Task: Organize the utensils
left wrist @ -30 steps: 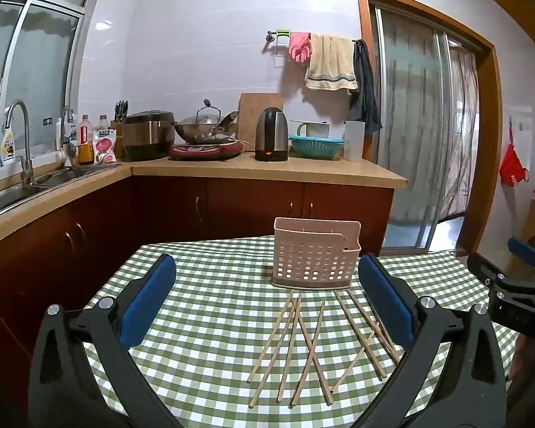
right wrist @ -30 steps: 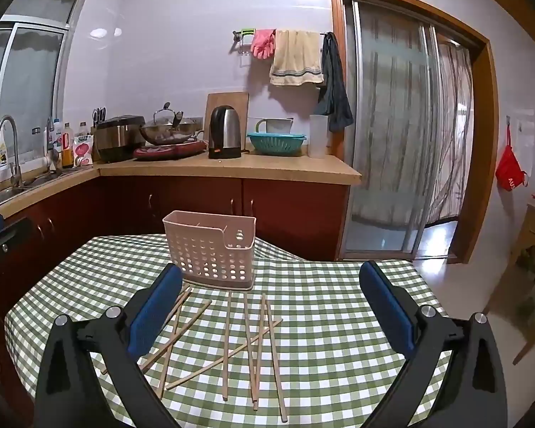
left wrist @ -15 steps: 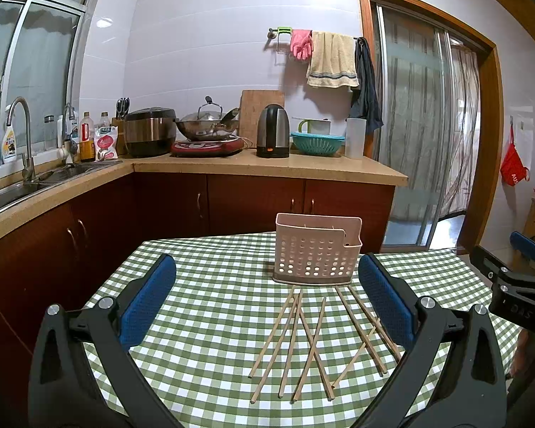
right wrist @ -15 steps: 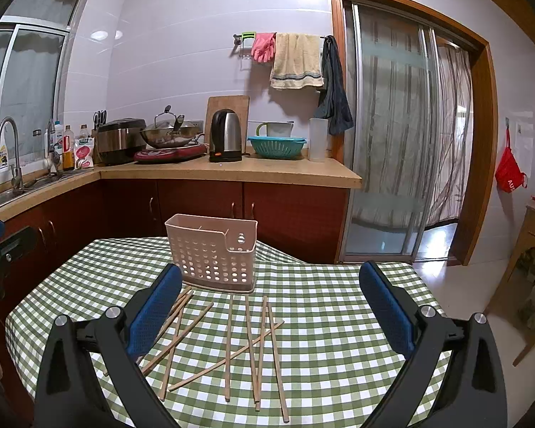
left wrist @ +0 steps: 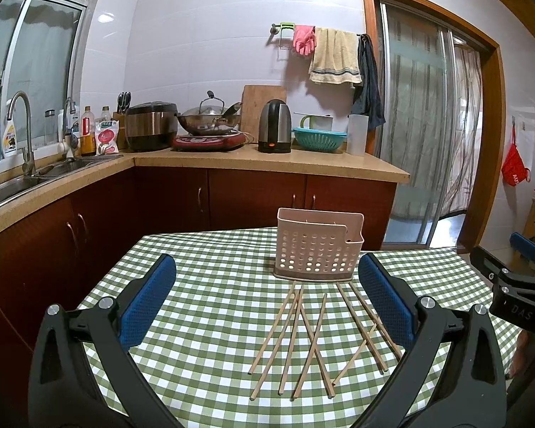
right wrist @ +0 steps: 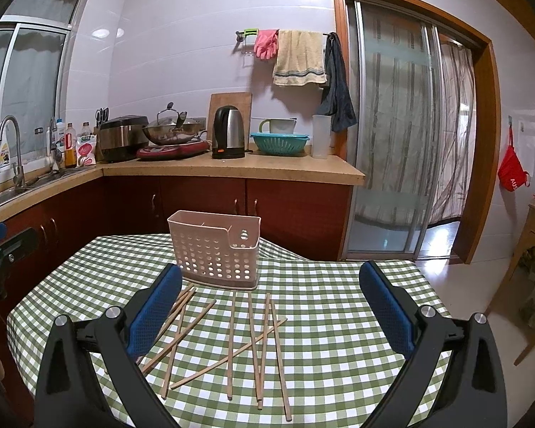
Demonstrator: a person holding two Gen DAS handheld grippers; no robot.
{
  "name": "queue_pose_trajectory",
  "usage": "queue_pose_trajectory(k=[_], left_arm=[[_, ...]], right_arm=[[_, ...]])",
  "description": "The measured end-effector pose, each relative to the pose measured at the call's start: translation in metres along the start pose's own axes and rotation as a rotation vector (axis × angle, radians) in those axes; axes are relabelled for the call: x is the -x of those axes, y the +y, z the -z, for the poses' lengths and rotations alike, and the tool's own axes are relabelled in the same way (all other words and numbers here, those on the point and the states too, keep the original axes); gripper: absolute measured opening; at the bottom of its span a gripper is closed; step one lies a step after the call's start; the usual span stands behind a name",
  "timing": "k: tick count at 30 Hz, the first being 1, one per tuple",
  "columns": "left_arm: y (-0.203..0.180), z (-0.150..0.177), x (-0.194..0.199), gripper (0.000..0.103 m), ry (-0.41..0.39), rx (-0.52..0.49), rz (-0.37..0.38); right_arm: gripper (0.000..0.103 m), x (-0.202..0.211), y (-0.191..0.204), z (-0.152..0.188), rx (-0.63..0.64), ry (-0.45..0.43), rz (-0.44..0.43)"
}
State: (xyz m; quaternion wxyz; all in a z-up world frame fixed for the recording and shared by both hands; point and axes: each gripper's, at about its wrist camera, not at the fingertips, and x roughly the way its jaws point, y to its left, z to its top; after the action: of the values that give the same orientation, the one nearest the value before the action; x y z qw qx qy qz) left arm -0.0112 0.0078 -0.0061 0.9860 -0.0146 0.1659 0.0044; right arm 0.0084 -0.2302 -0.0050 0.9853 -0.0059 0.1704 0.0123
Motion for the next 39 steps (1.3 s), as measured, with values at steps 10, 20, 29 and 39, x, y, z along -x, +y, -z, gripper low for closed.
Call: queue_pose_trajectory(k=[10,20,29,39], left_arm=[[0.0,0.003,-0.003,0.1,0.011,0.0,0.002],[-0.002,0.005,-0.004,0.1,0.016,0.001,0.0],[-0.003,0.006,-0.005,0.1,0.019,0.002,0.0],[-0.004,0.015,-0.013,0.1,0.033,0.002,0.0]], right_arm=[[0.097,-0.002,0.003,0.003,0.003,0.005,-0.011],[0.097,-0.003,0.005,0.004,0.004,0.006,-0.012],[0.097,-0.004,0.007,0.006,0.006,0.008,-0.014],[0.097,-0.012,0.011,0.013,0.008,0.024,-0.029]])
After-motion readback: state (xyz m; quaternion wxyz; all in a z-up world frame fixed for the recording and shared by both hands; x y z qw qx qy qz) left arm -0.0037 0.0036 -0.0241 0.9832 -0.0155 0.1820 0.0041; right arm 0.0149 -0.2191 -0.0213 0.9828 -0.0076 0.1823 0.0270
